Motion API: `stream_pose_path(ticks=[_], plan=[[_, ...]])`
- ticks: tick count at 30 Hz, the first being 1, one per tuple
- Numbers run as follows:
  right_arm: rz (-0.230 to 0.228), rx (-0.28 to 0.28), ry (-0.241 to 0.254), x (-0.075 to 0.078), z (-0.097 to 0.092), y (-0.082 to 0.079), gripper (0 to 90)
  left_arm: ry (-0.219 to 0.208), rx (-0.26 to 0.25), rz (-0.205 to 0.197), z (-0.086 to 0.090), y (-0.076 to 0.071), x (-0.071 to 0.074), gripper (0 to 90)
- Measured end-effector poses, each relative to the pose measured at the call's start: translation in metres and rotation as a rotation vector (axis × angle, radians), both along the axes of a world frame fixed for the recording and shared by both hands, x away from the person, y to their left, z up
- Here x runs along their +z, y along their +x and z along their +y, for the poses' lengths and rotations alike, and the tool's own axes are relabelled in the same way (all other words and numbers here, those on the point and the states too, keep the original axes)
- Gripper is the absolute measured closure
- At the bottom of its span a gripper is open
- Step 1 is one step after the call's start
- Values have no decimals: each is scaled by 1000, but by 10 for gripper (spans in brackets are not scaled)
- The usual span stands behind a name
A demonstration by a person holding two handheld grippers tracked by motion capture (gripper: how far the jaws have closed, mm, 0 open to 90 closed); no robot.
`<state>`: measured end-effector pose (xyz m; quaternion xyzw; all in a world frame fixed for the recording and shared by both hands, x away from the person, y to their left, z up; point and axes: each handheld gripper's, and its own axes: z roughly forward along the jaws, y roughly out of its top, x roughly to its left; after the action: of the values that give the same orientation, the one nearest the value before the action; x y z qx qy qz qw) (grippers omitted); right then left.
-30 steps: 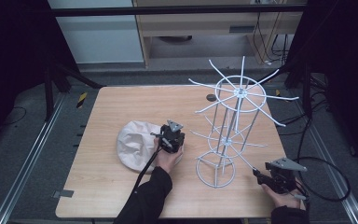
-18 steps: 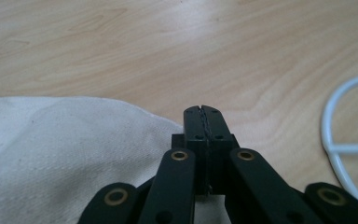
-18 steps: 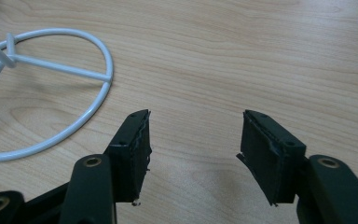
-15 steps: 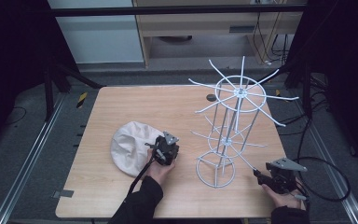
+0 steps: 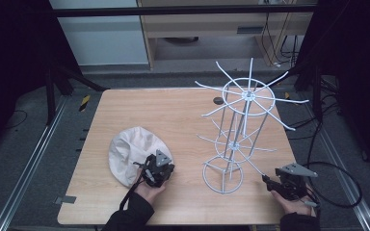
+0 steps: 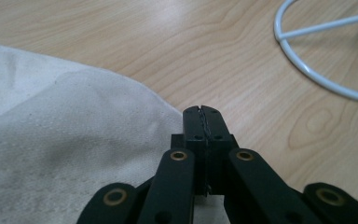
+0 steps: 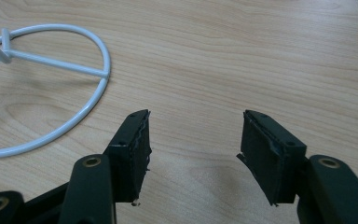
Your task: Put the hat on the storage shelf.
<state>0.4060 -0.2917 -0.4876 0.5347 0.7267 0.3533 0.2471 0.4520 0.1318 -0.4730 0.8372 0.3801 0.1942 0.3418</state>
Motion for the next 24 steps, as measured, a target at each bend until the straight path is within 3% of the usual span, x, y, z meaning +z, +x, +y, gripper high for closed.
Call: stream_pose_path(ticks=[10, 19, 21, 24], plan=[[2, -3, -2, 0, 0, 0, 425, 0, -30, 4, 30, -26, 1, 900], [3, -3, -6, -1, 0, -1, 424, -12, 8, 9, 66, -42, 3, 900], [4, -3, -7, -1, 0, -1, 424, -32, 9, 7, 72, -46, 6, 900], [2, -4, -7, -1, 0, -1, 423, -78, 8, -27, 80, -55, 18, 899]])
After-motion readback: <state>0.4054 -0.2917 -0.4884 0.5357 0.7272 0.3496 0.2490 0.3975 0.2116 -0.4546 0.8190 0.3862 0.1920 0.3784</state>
